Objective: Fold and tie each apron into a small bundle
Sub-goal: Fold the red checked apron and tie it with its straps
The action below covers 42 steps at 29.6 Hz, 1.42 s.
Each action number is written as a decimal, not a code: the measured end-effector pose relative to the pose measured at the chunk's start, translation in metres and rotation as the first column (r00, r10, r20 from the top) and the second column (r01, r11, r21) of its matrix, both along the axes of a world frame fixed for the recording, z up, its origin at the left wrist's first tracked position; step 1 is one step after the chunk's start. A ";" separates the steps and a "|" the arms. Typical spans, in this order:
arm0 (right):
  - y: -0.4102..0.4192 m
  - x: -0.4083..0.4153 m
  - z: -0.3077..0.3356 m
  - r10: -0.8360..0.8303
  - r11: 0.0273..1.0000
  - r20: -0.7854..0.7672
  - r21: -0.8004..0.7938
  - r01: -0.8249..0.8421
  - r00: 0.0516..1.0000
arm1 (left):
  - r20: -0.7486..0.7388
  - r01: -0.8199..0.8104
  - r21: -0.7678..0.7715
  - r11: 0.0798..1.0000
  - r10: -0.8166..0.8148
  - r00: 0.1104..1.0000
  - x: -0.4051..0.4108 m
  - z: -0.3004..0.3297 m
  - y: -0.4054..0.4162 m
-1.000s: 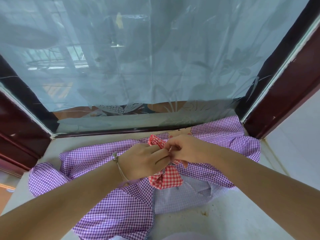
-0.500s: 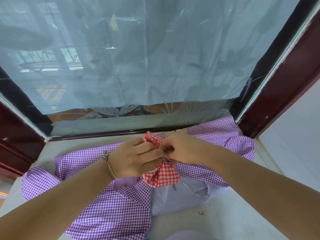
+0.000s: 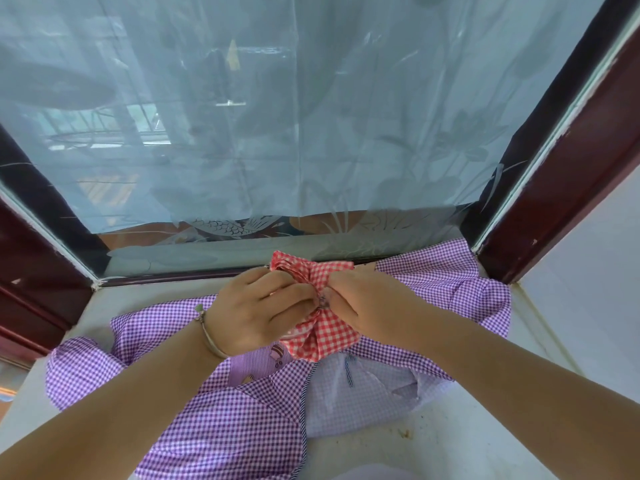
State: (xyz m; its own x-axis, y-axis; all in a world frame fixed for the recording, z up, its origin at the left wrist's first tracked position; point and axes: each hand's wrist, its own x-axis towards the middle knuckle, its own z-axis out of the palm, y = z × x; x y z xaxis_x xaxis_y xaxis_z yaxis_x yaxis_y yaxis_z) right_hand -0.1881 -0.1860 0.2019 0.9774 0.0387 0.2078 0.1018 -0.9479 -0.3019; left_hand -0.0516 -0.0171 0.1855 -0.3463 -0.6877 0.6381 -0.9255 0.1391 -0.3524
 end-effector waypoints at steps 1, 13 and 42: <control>-0.003 -0.002 0.000 0.015 1.000 0.067 -0.018 -0.014 0.998 | -0.030 -0.018 -0.015 1.000 0.017 0.999 0.001 0.002 0.001; -0.024 -0.013 -0.015 -0.027 0.998 0.249 -0.056 0.042 0.968 | -0.514 -0.048 -0.006 0.999 0.038 0.857 -0.013 -0.007 -0.005; -0.010 -0.004 0.014 -0.158 0.952 -0.004 0.265 0.154 0.987 | -0.827 0.179 0.487 0.855 0.517 -0.220 -0.021 0.027 -0.041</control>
State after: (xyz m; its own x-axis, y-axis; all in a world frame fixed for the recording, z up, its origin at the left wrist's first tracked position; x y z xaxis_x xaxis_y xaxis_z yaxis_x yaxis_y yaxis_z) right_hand -0.1921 -0.1960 0.2160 0.9631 -0.1723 0.2069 -0.0337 -0.8395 -0.5423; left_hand -0.0725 -0.0576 0.2124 0.5651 -0.7931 -0.2274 -0.1097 -0.3454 0.9320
